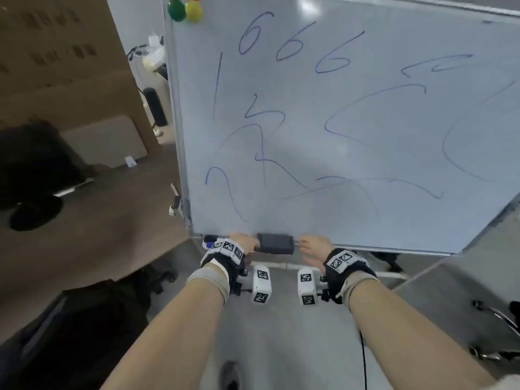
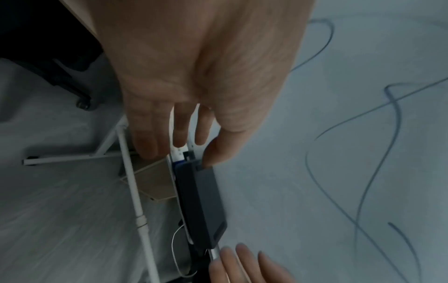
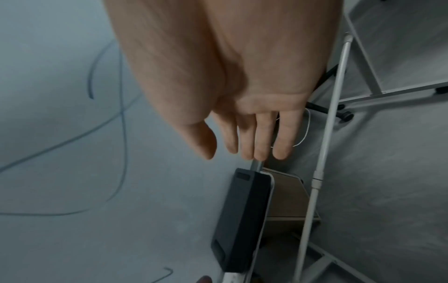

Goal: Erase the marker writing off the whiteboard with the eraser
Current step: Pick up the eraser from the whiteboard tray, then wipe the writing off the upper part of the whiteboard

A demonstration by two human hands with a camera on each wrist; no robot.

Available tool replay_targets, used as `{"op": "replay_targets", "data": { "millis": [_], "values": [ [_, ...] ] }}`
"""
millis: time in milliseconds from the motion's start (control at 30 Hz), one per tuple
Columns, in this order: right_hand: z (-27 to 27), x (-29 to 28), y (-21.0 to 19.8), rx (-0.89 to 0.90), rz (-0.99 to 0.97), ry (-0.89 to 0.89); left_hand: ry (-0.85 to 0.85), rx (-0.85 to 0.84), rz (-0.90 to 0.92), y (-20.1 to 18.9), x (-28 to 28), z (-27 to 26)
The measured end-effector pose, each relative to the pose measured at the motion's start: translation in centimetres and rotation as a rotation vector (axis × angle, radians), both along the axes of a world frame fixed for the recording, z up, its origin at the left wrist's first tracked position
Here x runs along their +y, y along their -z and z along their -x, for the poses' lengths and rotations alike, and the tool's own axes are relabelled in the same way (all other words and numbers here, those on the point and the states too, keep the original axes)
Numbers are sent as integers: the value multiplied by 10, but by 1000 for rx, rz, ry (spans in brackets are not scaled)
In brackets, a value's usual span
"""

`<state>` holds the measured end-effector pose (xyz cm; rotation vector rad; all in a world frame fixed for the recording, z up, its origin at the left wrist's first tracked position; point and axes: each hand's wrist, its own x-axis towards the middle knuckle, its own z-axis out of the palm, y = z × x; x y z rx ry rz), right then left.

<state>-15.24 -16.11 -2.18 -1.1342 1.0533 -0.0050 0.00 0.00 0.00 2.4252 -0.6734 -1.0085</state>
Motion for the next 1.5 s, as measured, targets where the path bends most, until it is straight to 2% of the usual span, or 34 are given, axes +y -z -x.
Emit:
{"op": "replay_targets", "data": {
  "millis": [33,133,233,367,467,667,767,833,933,1033,1100,1167,1233,1300,1333,1367,1400,1500],
  "values": [
    [-6,1,6,25,18,-16,71,58,-28,7,-5,-4],
    [-23,2,24,74,47,39,-82,262,29,21,-17,-8],
    [-30,6,27,77,65,104,-129,266,139,25,-22,-11],
    [-34,14,2,29,36,76,-148,289,241,7,-21,-4],
    [-36,22,-14,-28,20,7,-166,292,274,-4,-20,0],
    [-33,29,-31,-155,64,-181,-219,317,457,-19,-13,12],
    [-23,33,-38,-133,256,-351,-284,324,492,-31,-3,26],
    [-18,39,-50,-156,393,-400,-321,326,498,-42,5,35],
    [-18,46,-65,-242,512,-331,-393,328,498,-65,13,46],
    [-25,50,-85,-285,562,-244,-502,351,577,-99,23,47],
    [-30,53,-99,-320,562,-210,-667,416,710,-114,29,36],
    [-38,55,-115,-360,584,-178,-769,378,823,-127,38,24],
    [-47,59,-135,-422,572,-159,-801,400,962,-137,47,11],
    [-62,60,-155,-478,582,-129,-785,516,1124,-146,53,-5],
    [-70,61,-165,-507,610,-84,-779,521,1174,-153,56,-13],
    [-79,61,-176,-531,651,-30,-784,476,1209,-159,57,-22],
    [-85,59,-184,-541,708,23,-794,353,1180,-163,56,-28],
    [-107,65,-213,-552,904,125,-870,-206,1007,-186,57,-63]
  ]
}}
